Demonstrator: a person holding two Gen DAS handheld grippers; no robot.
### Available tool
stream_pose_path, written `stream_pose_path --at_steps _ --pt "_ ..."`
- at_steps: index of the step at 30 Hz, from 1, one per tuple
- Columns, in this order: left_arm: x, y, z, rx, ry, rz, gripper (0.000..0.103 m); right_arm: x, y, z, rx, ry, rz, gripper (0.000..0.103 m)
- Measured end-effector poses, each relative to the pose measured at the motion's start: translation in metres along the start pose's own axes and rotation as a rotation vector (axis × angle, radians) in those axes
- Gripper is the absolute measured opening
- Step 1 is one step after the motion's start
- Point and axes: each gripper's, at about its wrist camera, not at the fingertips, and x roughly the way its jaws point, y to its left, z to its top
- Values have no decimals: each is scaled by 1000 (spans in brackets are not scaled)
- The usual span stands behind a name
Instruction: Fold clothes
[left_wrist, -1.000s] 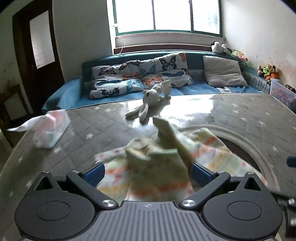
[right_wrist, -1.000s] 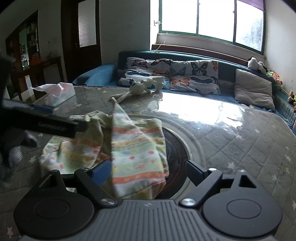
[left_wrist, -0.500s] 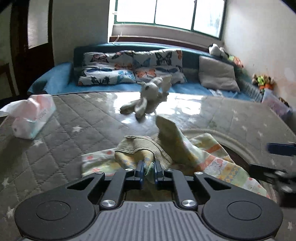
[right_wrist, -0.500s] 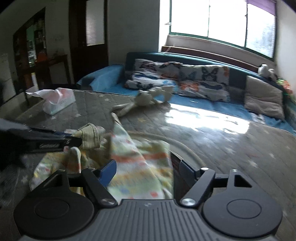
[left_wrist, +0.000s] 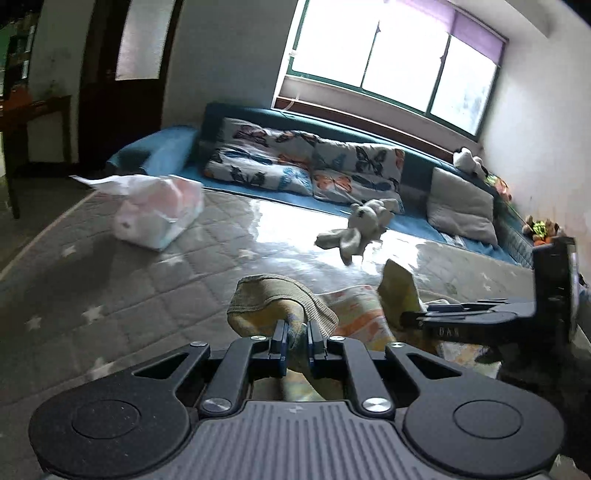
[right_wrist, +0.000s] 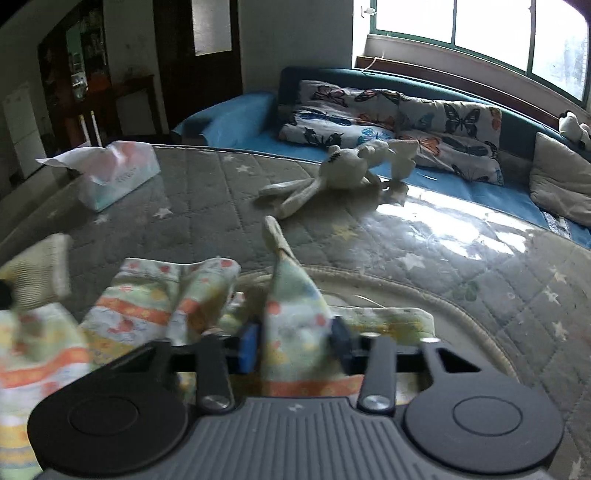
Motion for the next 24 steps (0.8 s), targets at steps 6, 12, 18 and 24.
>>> stream_pose_path --at_steps 6,12,18,24 --pt "-23 30 -9 -56 -17 60 11 -22 -22 -4 58 -45 -73 3" --pt "-46 56 -17 -106 -41 118 10 -77 -63 -14 108 -132 -185 3" --pt "-74 87 -25 -162 -70 185 10 -140 -111 -47 203 -185 -321 3" --pt "-92 119 -36 -211 -56 236 10 -188 -148 -104 315 -162 -417 3"
